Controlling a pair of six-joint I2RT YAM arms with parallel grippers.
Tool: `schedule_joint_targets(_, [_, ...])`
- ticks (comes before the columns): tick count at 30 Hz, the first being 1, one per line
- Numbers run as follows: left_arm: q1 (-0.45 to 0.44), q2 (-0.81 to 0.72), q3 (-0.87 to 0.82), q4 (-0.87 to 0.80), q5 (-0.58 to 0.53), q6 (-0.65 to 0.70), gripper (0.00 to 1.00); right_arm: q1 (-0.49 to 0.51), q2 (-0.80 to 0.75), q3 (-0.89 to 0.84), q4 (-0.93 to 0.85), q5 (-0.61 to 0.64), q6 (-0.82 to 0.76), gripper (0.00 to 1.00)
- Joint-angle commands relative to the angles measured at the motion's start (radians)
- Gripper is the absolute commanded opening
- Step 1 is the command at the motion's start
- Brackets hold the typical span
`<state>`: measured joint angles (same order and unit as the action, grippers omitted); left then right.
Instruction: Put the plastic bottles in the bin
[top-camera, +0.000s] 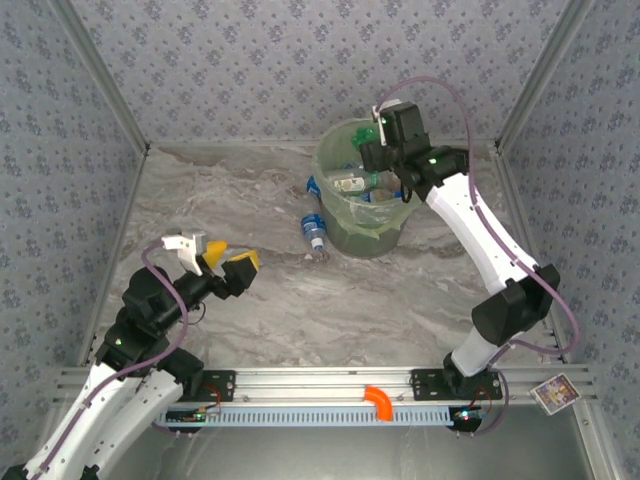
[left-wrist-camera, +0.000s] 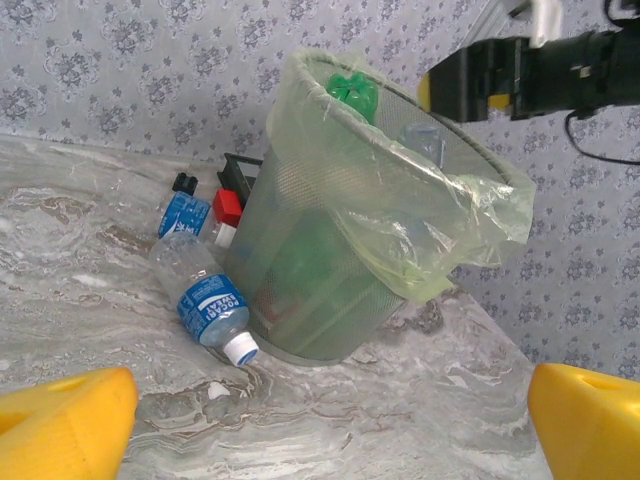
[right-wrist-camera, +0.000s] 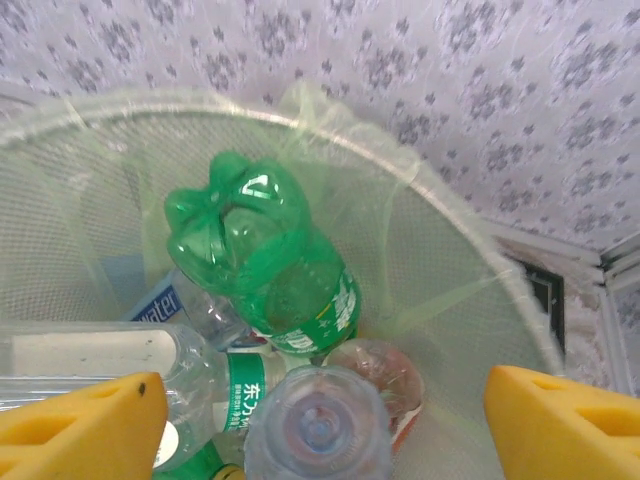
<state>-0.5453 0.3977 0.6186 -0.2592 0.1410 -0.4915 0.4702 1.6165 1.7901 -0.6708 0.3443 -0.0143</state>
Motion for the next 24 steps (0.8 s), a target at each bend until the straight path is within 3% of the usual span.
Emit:
schedule_joint_targets(1, [0.002, 0.016, 0.012, 0.023, -0.011, -0.005, 1.0, 0.002, -0.067, 0.051, -0.011, -0.035, 0.02, 0.81])
schedule_joint_targets(5, [0.001, 0.059, 0.013, 0.025, -0.031, -0.021, 1.0, 0.015, -0.109, 0.012, -0.007, -0.076, 0.063, 0.87])
schedule_joint_targets(7, [0.001, 0.101, 0.016, 0.027, -0.034, -0.035, 1.0, 0.021, -0.144, -0.025, 0.006, -0.092, 0.086, 1.0])
schedule_joint_targets(16, [0.001, 0.394, -0.014, 0.222, -0.05, -0.229, 0.99, 0.028, -0.34, -0.26, 0.126, -0.236, 0.198, 1.0])
schedule_joint_targets(20, [-0.014, 0.571, -0.013, 0.322, -0.071, -0.356, 0.87, 0.043, -0.423, -0.334, 0.138, -0.258, 0.207, 1.0])
schedule_joint_targets(24, [-0.08, 0.73, 0.021, 0.372, -0.173, -0.399, 0.82, 0.048, -0.52, -0.397, 0.154, -0.269, 0.209, 1.0])
